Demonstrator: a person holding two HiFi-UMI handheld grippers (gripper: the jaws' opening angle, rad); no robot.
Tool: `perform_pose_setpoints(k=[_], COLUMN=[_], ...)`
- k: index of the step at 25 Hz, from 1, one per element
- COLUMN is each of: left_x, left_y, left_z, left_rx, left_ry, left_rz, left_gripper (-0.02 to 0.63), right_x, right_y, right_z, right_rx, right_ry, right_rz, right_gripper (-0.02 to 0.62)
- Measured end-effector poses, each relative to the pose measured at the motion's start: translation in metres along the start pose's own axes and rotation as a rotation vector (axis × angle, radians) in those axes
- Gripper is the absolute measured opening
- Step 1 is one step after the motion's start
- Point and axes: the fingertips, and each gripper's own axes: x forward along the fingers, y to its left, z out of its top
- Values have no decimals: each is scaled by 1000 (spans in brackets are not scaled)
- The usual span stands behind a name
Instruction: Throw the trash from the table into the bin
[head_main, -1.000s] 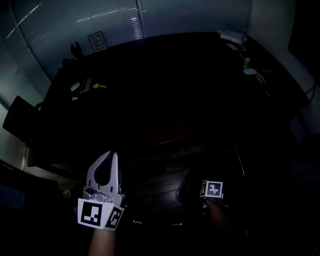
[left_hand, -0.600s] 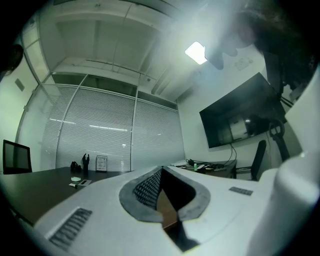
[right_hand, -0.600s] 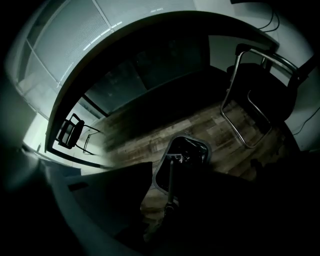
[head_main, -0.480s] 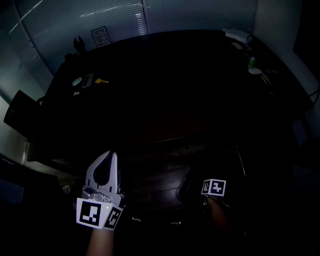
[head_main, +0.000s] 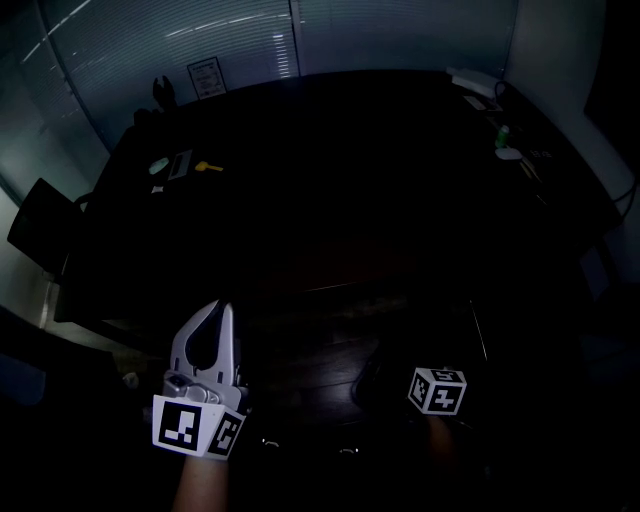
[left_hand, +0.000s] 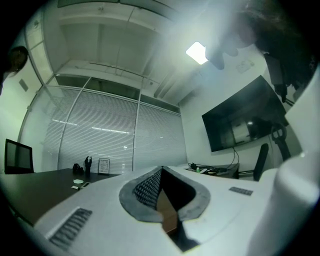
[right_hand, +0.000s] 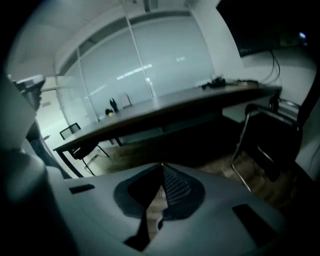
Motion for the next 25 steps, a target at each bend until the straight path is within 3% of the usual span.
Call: perform_pose_setpoints(k=[8, 13, 18, 25], left_x=[-5, -9, -20, -44], left_y=[6, 8, 28, 73], left_z=[10, 23, 30, 44], left_rx=[11, -15, -29, -36], left_ry=[-3, -32, -40, -48], left_rz=[-11, -24, 28, 95], left_gripper=[0, 0, 0, 0], right_x=[-84, -121, -150, -166], right_y=[65, 96, 135, 200], right_z=[132, 188, 244, 283], right_rx=[-148, -238, -332, -375], right_ry=[-414, -567, -719, -811], right_rz=[47, 67, 73, 112], right_gripper=[6, 6, 6, 6])
